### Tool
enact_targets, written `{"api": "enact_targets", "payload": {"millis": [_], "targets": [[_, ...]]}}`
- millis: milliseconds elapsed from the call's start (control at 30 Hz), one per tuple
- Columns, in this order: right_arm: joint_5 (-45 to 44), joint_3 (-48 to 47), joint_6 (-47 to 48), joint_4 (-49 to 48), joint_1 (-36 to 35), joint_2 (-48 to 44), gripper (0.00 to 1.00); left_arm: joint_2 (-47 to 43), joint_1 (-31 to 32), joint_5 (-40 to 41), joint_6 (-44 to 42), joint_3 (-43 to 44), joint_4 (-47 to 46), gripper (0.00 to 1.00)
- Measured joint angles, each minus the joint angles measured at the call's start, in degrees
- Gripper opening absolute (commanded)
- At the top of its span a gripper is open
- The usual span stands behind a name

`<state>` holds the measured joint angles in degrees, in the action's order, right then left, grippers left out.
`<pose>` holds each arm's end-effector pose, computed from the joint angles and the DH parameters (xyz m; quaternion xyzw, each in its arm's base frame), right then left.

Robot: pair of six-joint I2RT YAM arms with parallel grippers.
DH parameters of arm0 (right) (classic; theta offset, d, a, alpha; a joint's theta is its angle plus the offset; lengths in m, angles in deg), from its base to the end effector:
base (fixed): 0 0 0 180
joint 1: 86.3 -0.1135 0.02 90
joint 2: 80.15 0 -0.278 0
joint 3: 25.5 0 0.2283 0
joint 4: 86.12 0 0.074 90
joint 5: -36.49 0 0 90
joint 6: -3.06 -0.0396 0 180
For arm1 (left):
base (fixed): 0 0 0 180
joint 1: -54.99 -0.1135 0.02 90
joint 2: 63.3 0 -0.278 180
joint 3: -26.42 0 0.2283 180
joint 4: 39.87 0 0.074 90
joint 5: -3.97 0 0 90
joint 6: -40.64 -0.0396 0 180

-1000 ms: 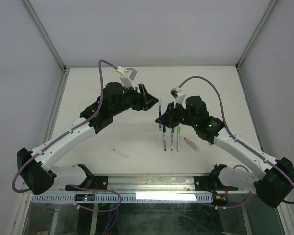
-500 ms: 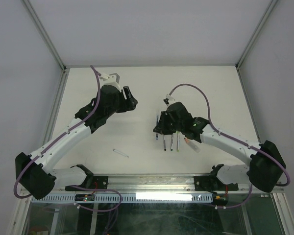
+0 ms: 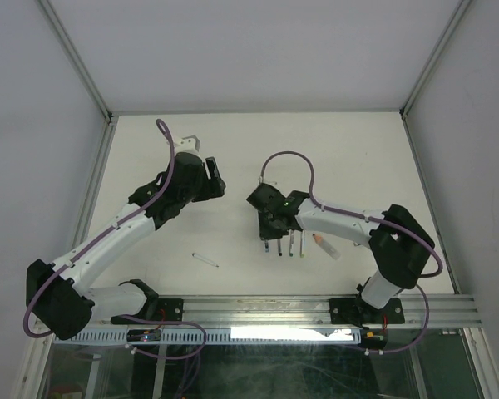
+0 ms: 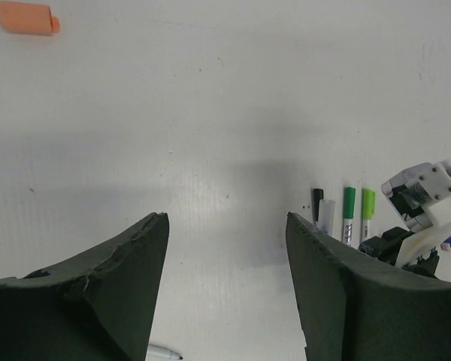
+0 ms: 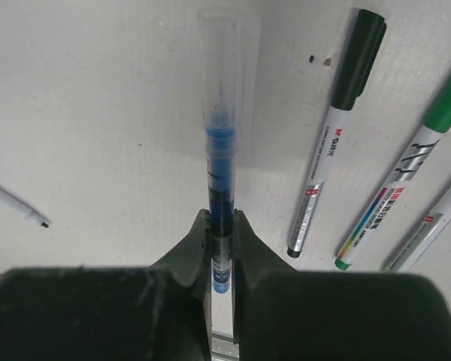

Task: Insert the pens into the pen caps
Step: Place the pen at the center of the board.

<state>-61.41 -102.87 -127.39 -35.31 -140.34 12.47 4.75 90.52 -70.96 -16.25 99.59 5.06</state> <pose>0.1799 0.2388 0.2277 -0.1013 0.9708 0.1062 0.1899 0.1929 -0.1251 0.3199 -0.0366 0.8988 -0.1390 0.4142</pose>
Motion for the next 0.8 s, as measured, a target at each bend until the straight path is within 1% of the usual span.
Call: {"api": "enact_targets", "payload": {"millis": [267,400,700,800], "targets": [[-1.33,-0.7,-1.79,2.32,0.02,5.25,0.09,-0.35,-0.02,0.15,0.5,-0.74,1.55,0.65],[-2.4,-0.7,-2.21,2.6,0.02,7.21,0.13,-0.35,-0.02,0.92,0.68,-0.76,2.36,0.65],[-2.67,-1.4,-2.6,2.64,0.02,8.2,0.23,-0.66,-0.31,1.6,1.84,-1.57,3.3,0.65],[-2.64,-1.4,-2.6,2.6,0.02,8.2,0.24,-0.68,-0.39,1.62,2.38,-1.66,4.26,0.65]]}}
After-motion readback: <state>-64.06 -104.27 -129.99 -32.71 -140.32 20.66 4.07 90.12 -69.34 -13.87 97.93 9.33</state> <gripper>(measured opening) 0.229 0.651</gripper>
